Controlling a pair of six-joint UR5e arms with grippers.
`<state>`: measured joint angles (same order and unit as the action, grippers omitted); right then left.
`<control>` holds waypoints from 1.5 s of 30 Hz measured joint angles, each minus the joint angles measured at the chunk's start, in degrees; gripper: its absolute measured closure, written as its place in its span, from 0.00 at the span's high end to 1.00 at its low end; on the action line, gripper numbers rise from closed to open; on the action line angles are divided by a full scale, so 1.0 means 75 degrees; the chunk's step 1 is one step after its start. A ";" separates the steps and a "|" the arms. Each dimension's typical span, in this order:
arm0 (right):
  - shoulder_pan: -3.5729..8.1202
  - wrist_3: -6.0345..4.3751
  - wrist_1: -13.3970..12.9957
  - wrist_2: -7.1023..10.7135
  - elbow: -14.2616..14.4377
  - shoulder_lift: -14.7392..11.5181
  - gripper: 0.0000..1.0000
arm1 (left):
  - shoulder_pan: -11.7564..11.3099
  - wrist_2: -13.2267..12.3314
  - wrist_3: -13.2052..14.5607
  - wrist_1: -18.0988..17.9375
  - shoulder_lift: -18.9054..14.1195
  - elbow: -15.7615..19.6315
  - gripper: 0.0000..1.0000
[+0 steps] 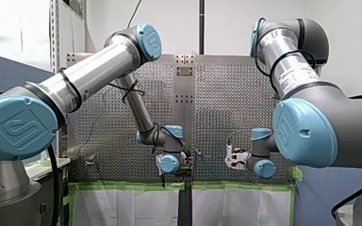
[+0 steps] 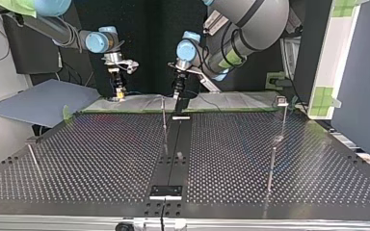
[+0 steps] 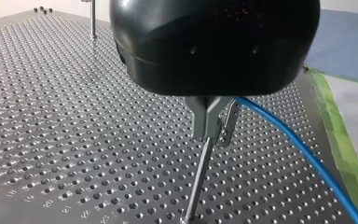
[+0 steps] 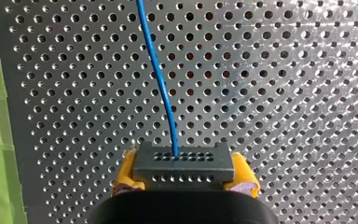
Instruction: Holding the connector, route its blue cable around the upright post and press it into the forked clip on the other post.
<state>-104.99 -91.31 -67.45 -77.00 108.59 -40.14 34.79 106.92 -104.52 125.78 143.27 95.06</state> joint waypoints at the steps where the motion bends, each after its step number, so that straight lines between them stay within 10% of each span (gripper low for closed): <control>1: 0.0000 -0.0001 -0.0002 0.0000 0.0000 0.0000 0.00 | -0.0004 -0.0014 -0.0007 0.0001 0.0013 -0.0005 0.01; 45: 0.0023 -0.0335 -0.0380 -0.0323 -0.0039 0.0022 0.00 | -0.0365 -0.0697 -0.0659 0.0735 0.0692 -0.1169 0.01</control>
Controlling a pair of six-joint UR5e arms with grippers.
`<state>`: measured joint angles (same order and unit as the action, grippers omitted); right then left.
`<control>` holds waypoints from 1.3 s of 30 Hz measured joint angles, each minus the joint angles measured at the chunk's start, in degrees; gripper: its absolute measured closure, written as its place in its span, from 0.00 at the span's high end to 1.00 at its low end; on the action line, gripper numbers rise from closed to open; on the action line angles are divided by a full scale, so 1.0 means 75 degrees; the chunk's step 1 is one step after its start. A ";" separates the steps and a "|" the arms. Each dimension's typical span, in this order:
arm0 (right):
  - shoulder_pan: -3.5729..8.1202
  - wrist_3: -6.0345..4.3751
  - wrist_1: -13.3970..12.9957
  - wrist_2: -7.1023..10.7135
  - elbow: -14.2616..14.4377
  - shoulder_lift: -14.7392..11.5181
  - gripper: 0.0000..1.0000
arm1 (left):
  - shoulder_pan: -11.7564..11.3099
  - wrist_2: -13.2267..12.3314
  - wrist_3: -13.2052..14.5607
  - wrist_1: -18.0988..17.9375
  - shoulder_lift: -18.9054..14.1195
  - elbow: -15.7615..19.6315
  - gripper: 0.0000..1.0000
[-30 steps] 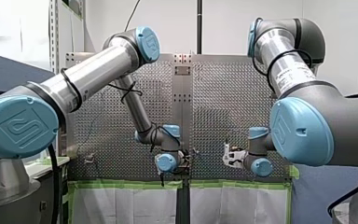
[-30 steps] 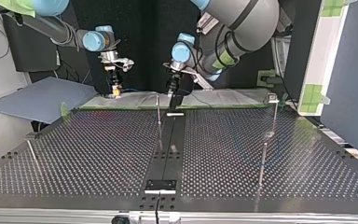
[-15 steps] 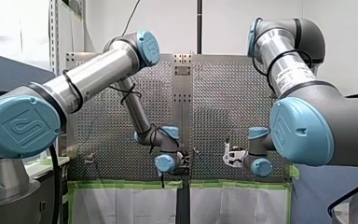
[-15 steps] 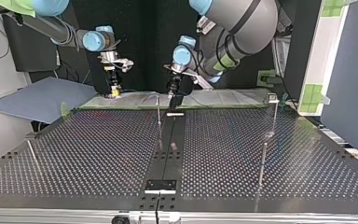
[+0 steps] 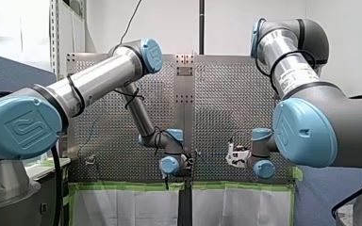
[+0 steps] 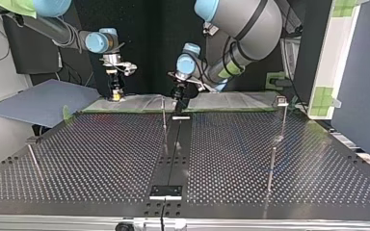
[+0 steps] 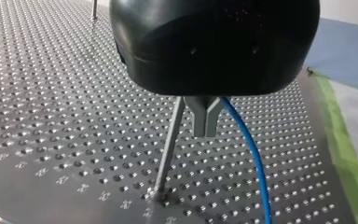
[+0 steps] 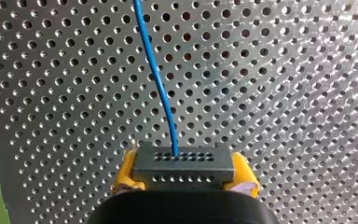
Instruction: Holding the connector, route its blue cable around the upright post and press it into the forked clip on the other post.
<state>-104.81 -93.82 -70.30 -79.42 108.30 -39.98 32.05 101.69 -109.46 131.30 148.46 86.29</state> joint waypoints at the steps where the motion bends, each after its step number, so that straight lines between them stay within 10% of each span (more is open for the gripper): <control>1: 0.0006 -0.0010 -0.0008 -0.0002 -0.0003 0.0001 0.00 | -0.0017 -0.0003 -0.0003 0.0017 0.0000 -0.0026 0.01; 39: 0.0145 0.0064 0.1000 -0.0637 -0.1016 0.0563 0.00 | -0.0354 -0.0518 0.0120 0.0356 0.0002 -0.0157 0.01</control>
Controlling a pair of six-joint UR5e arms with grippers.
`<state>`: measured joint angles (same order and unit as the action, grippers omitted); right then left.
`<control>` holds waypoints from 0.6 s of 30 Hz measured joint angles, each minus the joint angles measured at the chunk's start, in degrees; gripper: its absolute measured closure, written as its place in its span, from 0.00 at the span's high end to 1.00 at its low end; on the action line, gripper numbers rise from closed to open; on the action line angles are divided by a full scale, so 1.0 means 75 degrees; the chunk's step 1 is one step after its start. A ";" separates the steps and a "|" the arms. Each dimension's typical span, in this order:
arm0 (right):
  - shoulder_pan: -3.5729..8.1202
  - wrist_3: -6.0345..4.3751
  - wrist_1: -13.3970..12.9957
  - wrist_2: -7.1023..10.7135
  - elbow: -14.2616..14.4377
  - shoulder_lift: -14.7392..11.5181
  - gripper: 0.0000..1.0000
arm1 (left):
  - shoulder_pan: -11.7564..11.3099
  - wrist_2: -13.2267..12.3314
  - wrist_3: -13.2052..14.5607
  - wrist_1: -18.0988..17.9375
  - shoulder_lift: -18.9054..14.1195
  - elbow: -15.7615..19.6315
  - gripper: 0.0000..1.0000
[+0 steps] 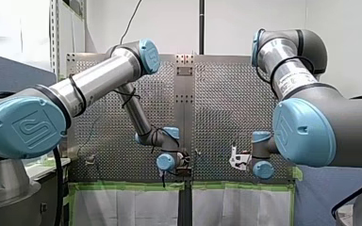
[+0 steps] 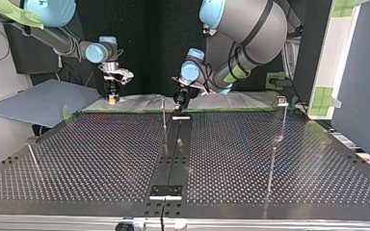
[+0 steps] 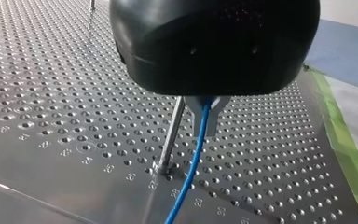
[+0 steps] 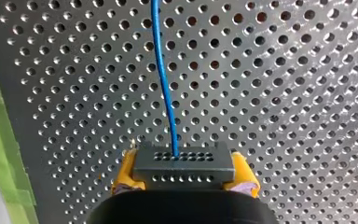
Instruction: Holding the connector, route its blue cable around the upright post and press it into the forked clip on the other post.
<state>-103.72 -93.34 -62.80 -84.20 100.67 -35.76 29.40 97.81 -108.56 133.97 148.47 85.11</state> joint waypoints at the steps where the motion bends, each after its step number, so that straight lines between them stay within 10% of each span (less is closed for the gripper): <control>1: 0.0007 0.0002 0.0005 -0.0020 -0.0011 0.0001 0.00 | -0.0005 0.0002 0.0002 0.0010 0.0000 0.0000 0.01; 18: 0.0100 0.0249 0.0545 -0.0393 -0.0588 0.0586 0.00 | -0.0034 0.0224 0.0280 0.0130 0.0000 -0.0080 0.01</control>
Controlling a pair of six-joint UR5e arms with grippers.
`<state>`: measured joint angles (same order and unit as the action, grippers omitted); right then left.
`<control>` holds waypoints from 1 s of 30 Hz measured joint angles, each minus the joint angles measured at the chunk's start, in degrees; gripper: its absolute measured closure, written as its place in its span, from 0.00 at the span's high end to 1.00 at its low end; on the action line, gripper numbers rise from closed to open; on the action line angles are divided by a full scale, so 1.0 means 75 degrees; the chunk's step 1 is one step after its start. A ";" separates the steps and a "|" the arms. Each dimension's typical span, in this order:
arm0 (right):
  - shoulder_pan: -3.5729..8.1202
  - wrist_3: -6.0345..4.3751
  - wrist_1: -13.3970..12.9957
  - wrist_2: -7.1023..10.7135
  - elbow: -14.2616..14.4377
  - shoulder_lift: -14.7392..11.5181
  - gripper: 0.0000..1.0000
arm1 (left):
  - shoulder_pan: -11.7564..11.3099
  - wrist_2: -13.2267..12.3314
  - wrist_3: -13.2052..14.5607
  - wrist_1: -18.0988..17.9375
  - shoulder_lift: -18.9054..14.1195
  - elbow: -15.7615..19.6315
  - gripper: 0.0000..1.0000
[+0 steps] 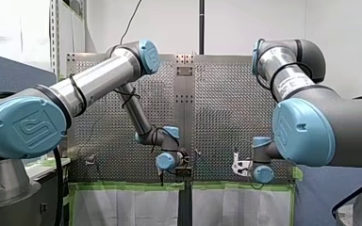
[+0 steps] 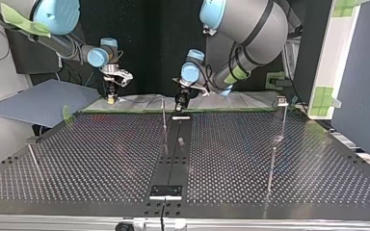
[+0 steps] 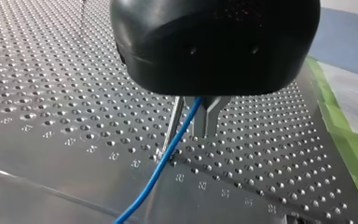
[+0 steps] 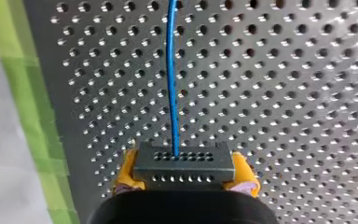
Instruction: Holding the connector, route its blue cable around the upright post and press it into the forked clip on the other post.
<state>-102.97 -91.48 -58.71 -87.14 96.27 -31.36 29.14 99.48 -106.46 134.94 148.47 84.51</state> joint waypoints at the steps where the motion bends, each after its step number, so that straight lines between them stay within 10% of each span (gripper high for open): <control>1: 0.0014 -0.0017 -0.0002 0.0000 -0.0017 0.0015 0.00 | -0.0001 0.0024 -0.0004 0.0000 0.0000 -0.0001 0.01; 28: 0.0247 0.0135 0.0552 -0.0169 -0.0776 0.0079 0.00 | -0.0034 -0.0030 -0.0151 0.0400 0.0007 -0.0484 0.01; 30: 0.0247 0.0142 0.0558 -0.0171 -0.0778 0.0080 0.00 | -0.0035 -0.0034 -0.0089 0.0459 0.0005 -0.0486 0.22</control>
<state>-101.12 -90.41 -54.52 -88.42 90.43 -30.76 28.88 99.23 -107.13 138.38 148.51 80.86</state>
